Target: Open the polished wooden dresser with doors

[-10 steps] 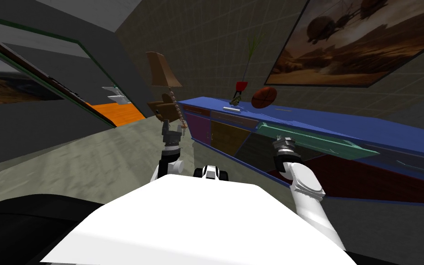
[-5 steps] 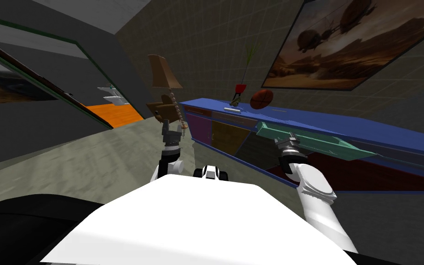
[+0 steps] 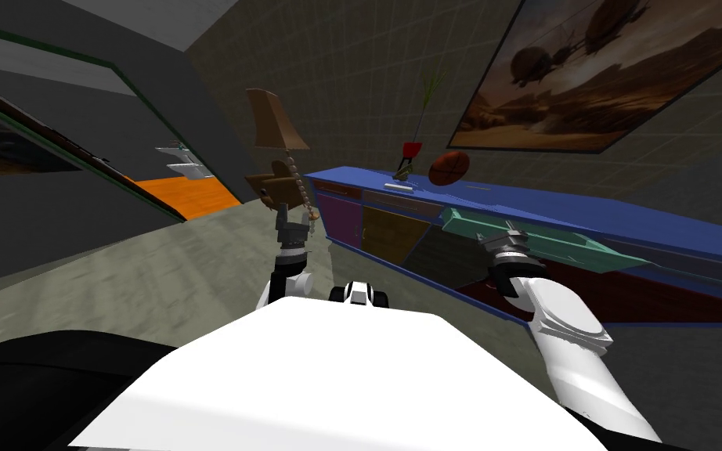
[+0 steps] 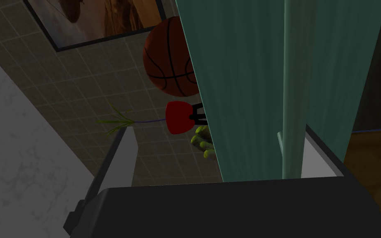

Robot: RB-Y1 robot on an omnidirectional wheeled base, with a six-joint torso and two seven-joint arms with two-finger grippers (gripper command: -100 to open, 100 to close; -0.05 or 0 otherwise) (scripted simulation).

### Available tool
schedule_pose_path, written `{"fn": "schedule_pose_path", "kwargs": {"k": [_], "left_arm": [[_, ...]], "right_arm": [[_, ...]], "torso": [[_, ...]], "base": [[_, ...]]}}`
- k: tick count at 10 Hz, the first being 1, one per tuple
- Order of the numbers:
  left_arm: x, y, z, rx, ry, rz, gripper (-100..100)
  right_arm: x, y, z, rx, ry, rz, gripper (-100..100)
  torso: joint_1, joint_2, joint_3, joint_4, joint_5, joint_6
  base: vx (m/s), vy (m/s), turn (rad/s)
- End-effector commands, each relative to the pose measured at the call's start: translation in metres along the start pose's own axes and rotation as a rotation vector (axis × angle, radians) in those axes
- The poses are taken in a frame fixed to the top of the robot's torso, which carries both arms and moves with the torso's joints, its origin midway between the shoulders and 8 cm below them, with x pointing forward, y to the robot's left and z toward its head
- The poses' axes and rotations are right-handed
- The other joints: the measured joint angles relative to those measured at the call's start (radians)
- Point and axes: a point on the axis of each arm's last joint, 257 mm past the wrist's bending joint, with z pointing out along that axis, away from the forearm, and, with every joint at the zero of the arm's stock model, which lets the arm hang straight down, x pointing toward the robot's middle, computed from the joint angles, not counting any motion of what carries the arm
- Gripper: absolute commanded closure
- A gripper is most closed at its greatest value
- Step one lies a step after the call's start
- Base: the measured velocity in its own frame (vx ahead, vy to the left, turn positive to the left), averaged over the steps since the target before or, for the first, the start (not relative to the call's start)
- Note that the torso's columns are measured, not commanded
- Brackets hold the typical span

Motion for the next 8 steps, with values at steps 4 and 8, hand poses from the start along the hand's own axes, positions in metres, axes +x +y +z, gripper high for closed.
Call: {"fn": "schedule_pose_path", "kwargs": {"k": [4,8], "left_arm": [[0.0,0.0,0.0,0.0,0.0,0.0,0],[0.0,0.0,0.0,0.0,0.0,0.0,0]], "right_arm": [[0.009,-0.007,0.003,-0.015,-0.006,0.004,0],[0.01,-0.004,0.002,-0.02,-0.004,0.005,0]], "torso": [[0.002,0.003,0.001,0.002,0.002,-0.001],[0.001,0.0,0.0,0.001,0.001,0.0]], "base": [[0.007,0.028,-0.015],[0.0,0.0,0.0]]}}
